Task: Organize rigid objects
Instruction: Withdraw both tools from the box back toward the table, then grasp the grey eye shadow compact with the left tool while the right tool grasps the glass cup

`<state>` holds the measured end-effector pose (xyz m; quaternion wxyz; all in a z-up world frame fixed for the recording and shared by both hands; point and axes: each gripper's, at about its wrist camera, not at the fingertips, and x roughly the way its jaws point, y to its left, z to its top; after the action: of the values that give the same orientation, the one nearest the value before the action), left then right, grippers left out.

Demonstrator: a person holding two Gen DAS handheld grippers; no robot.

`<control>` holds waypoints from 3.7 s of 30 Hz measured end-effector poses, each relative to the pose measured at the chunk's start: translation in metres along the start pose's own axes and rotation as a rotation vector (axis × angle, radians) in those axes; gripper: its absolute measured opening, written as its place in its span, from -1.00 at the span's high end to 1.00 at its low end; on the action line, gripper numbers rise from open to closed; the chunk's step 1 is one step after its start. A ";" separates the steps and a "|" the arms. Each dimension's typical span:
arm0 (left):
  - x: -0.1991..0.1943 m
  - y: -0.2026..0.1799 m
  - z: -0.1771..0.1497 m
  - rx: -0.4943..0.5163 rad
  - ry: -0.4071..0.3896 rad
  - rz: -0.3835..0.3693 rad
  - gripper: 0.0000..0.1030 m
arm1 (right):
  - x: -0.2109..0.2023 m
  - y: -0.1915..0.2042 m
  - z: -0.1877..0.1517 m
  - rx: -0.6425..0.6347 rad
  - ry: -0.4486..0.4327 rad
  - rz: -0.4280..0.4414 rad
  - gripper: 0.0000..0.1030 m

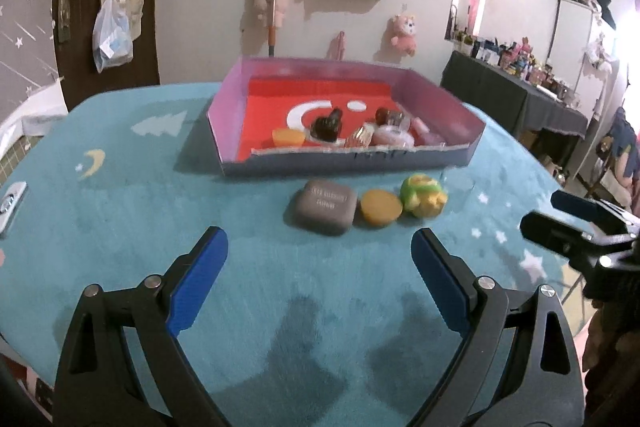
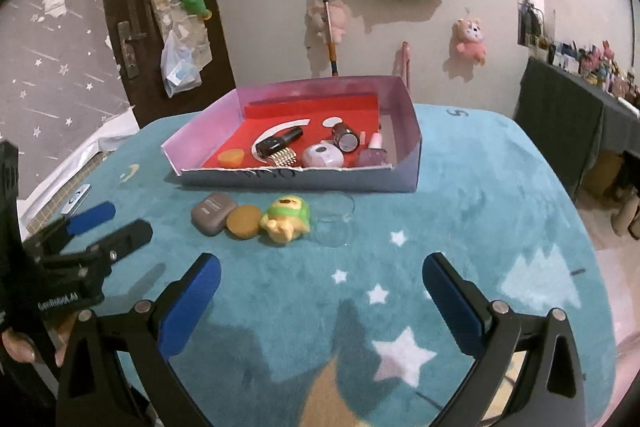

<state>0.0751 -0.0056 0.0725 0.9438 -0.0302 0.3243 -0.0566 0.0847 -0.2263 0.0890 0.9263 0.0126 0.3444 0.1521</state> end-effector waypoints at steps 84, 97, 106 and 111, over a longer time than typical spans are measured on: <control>0.100 0.002 0.034 0.160 0.301 0.045 -0.82 | 0.094 -0.034 0.023 0.006 0.215 -0.048 -0.99; 0.110 -0.007 0.039 0.212 0.308 0.035 -0.65 | 0.107 -0.035 0.029 -0.015 0.241 -0.015 -0.68; 0.109 -0.008 0.040 0.185 0.292 -0.073 0.06 | 0.113 -0.027 0.035 -0.030 0.218 0.036 -0.09; 0.105 -0.006 0.041 0.173 0.286 -0.093 0.06 | 0.111 -0.023 0.035 -0.023 0.205 0.091 0.15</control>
<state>0.1822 -0.0245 0.0416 0.8835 0.0446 0.4473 -0.1316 0.1931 -0.2132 0.0429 0.8785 0.0022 0.4346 0.1985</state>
